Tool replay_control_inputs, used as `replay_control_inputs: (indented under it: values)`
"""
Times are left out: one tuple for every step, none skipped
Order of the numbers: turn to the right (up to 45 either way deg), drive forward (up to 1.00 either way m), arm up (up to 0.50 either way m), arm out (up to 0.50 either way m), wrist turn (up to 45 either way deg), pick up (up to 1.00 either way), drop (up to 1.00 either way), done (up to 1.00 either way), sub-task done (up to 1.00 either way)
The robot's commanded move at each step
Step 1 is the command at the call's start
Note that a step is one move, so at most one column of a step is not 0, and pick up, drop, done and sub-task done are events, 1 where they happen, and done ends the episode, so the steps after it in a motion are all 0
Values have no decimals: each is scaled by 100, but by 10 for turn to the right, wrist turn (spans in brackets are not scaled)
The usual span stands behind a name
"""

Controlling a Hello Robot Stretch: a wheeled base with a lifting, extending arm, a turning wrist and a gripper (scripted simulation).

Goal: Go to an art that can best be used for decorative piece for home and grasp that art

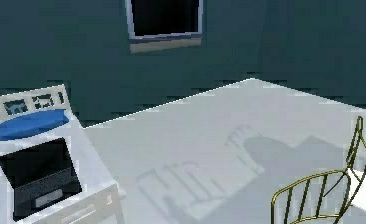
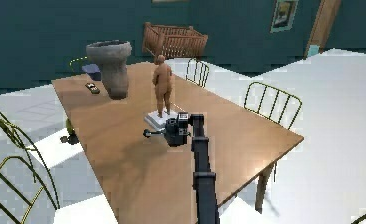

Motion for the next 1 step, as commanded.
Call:
replay_control_inputs:
  values:
    - [0, 0, 0, 0, 0, 0, 0, 100, 0]
